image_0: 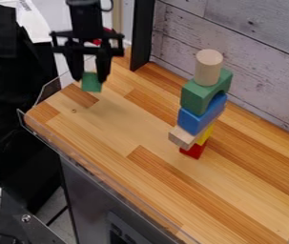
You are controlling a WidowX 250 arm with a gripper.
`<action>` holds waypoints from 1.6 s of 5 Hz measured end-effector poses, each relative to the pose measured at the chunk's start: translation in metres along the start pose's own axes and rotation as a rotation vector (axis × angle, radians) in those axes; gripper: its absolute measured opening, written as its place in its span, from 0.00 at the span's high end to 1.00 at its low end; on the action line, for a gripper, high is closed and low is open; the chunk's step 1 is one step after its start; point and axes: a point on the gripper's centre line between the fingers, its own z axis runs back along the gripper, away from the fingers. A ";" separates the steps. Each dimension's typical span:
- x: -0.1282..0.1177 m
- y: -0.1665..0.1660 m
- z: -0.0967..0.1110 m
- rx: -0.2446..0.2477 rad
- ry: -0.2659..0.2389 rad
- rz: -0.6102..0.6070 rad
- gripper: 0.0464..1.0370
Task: Move the green block to the left
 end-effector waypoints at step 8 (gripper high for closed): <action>-0.031 -0.058 0.098 0.076 -0.136 -0.138 0.04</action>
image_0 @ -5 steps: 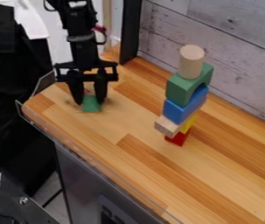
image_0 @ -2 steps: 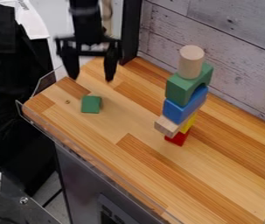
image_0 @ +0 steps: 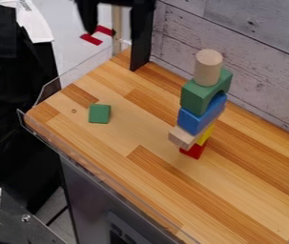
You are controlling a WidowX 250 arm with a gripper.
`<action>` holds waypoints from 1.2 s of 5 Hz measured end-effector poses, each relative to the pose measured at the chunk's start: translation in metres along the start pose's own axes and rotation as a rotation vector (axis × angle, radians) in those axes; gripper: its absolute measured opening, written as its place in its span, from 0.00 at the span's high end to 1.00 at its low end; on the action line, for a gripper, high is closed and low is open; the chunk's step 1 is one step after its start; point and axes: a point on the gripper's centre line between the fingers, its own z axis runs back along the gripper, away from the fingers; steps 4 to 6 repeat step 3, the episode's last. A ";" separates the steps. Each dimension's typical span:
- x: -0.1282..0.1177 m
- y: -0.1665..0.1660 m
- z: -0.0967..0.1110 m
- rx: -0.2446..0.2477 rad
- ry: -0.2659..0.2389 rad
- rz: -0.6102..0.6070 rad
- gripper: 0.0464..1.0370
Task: Move the green block to the left
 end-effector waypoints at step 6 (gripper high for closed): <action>-0.006 -0.033 0.018 -0.018 0.023 -0.075 0.04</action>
